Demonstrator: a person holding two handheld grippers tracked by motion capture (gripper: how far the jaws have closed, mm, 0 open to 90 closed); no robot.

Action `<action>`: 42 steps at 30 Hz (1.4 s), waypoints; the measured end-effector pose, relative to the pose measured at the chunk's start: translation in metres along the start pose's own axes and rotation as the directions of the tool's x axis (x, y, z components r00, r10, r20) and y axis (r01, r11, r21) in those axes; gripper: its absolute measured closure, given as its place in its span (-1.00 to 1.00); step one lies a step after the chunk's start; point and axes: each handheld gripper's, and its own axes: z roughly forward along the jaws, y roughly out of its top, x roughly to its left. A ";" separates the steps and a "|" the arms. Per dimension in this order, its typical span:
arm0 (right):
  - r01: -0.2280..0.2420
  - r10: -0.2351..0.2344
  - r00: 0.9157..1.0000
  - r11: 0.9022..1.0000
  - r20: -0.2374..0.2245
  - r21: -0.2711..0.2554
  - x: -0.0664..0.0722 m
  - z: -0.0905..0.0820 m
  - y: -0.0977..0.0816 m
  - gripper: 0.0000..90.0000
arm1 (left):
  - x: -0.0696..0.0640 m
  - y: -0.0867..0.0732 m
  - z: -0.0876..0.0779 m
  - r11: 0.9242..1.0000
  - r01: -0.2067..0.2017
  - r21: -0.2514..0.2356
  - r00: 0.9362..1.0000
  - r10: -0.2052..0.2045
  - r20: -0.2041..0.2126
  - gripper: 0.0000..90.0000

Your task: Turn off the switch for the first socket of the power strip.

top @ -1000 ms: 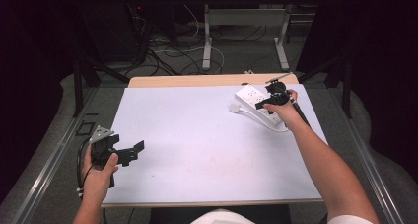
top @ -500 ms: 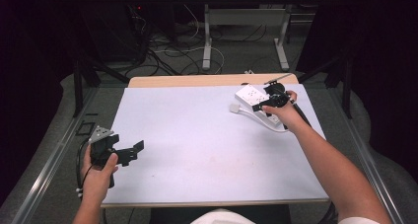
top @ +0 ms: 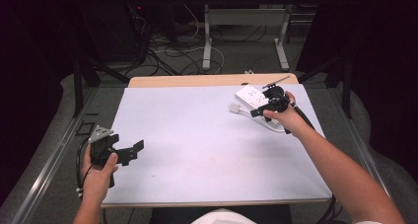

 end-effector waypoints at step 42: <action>0.057 -0.061 0.998 0.987 -0.022 -0.152 0.020 -0.053 -0.031 -0.94 | -0.006 -0.004 0.007 1.000 -0.020 0.017 0.999 0.020 0.025 -0.97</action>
